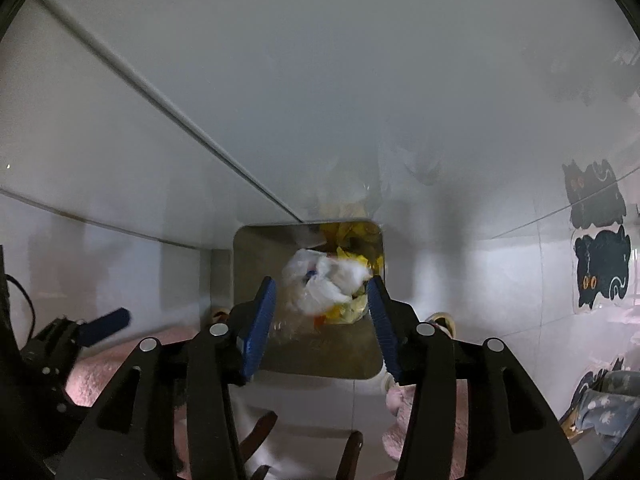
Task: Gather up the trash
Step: 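Open both tools to drop the bottle and tissue into the bin, then raise both tools back up to the counter trash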
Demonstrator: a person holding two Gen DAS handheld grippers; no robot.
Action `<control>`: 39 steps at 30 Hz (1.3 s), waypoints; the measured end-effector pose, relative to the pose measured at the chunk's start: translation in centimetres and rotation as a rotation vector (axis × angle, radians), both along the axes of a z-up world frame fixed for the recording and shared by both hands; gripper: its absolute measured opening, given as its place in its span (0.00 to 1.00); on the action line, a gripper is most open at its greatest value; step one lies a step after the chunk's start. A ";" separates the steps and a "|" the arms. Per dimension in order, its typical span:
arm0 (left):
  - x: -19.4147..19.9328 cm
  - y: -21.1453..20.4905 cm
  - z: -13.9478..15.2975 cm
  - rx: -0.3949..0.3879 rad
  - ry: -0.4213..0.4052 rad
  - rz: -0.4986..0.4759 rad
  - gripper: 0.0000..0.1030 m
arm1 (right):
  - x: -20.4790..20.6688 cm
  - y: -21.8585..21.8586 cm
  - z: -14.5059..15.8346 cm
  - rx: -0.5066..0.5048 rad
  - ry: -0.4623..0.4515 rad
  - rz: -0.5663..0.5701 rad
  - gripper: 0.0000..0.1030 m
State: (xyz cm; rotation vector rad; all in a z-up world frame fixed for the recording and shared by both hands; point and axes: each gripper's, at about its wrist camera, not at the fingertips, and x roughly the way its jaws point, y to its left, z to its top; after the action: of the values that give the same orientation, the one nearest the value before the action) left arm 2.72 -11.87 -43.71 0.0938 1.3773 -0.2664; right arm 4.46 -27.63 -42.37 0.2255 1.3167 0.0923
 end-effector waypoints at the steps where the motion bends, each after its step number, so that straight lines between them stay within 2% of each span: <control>1: -0.3 0.3 0.7 0.005 -0.015 0.002 0.86 | -0.4 0.1 1.0 -0.002 -0.017 0.002 0.56; 6: -2.3 2.8 6.5 0.015 -0.112 0.031 0.90 | -2.5 0.5 6.6 0.000 -0.108 0.007 0.74; 9: -3.7 4.2 10.8 -0.003 -0.181 0.052 0.92 | -4.1 1.2 11.3 0.003 -0.180 0.024 0.85; 13: -4.8 5.5 16.4 -0.032 -0.264 0.061 0.92 | -5.6 2.3 17.4 0.001 -0.280 0.051 0.86; 15: -5.0 5.6 19.3 -0.046 -0.306 0.061 0.92 | -6.3 2.6 20.9 -0.004 -0.337 0.062 0.90; 20: -4.7 6.7 26.1 -0.058 -0.405 0.088 0.92 | -5.7 2.1 26.6 0.009 -0.421 0.065 0.91; 21: -4.2 7.0 26.7 -0.055 -0.420 0.094 0.92 | -5.1 2.0 27.9 0.020 -0.433 0.061 0.91; 24: -2.4 8.1 29.8 -0.038 -0.462 0.110 0.92 | -3.7 1.6 30.1 0.022 -0.463 0.055 0.91; 28: 1.1 9.0 32.4 -0.013 -0.501 0.142 0.92 | 0.2 1.4 32.3 0.013 -0.484 0.035 0.92; 32: 5.0 10.1 34.0 0.015 -0.533 0.175 0.92 | 3.9 1.2 33.3 0.014 -0.484 0.024 0.92; 39: 12.4 12.2 35.8 0.042 -0.564 0.242 0.92 | 10.9 1.4 33.5 0.011 -0.469 0.006 0.92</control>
State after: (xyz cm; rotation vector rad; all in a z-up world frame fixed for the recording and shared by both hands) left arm 15.08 0.38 -7.87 0.0316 0.8224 -0.0016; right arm 15.37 -26.20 -8.91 0.1951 0.8500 0.1478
